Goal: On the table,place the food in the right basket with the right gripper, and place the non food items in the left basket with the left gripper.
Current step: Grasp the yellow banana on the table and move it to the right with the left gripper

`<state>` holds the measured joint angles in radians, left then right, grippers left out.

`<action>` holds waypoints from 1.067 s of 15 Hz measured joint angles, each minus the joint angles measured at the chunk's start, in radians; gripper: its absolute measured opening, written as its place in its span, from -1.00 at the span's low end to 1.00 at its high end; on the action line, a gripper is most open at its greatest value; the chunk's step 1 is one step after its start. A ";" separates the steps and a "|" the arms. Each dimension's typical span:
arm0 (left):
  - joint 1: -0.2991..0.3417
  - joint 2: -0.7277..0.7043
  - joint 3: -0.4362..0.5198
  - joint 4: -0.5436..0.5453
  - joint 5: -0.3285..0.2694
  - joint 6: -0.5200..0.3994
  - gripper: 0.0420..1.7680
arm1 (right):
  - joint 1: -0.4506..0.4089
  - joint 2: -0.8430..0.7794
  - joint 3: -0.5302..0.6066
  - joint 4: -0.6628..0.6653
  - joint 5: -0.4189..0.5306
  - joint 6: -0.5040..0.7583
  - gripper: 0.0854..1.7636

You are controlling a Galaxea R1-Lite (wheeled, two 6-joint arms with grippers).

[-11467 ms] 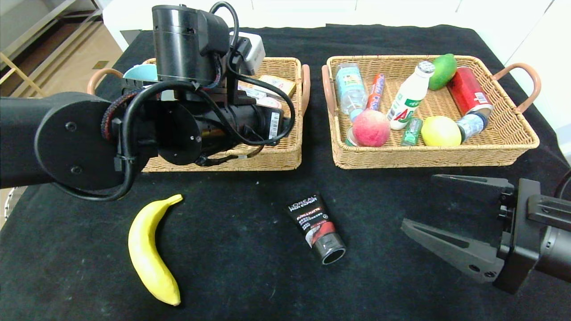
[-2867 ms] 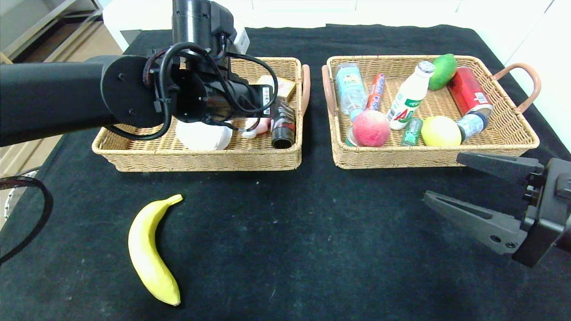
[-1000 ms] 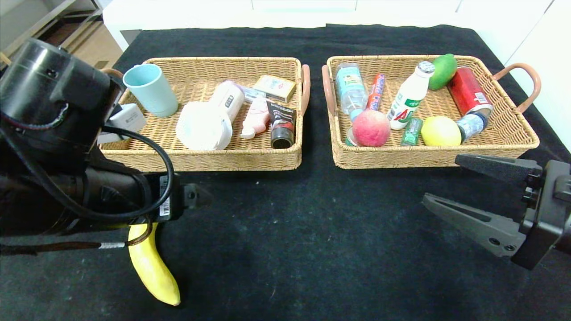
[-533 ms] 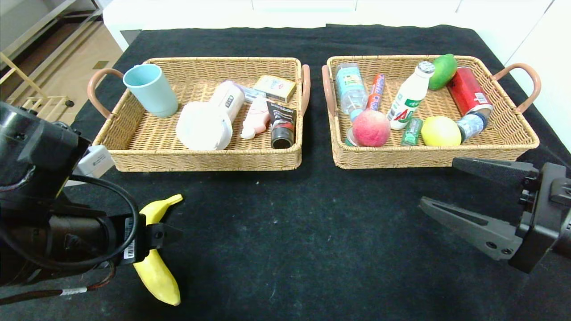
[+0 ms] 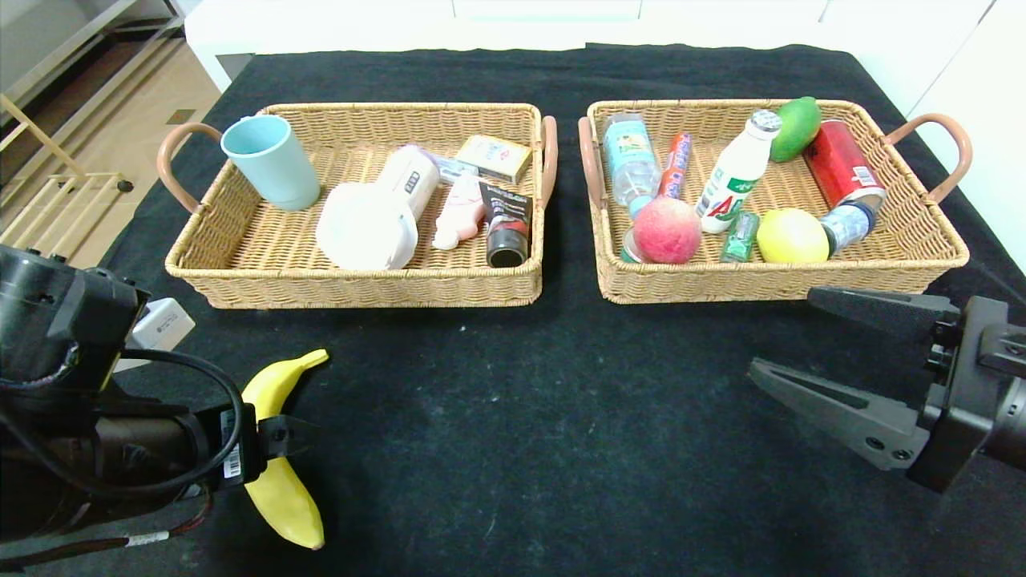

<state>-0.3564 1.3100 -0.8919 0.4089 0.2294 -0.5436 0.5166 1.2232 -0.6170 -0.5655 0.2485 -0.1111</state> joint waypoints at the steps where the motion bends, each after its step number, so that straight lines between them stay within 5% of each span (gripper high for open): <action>1: 0.011 0.002 0.009 -0.002 -0.001 0.000 0.94 | 0.000 0.001 0.000 0.000 0.000 0.000 0.94; 13: 0.053 0.073 0.072 -0.106 -0.048 0.019 0.94 | -0.002 0.008 0.000 0.000 -0.002 0.000 0.94; 16: 0.053 0.081 0.074 -0.106 -0.049 0.017 0.45 | -0.001 0.010 0.000 0.000 -0.002 0.000 0.94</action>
<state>-0.3038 1.3913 -0.8179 0.3030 0.1804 -0.5268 0.5151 1.2330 -0.6166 -0.5655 0.2466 -0.1111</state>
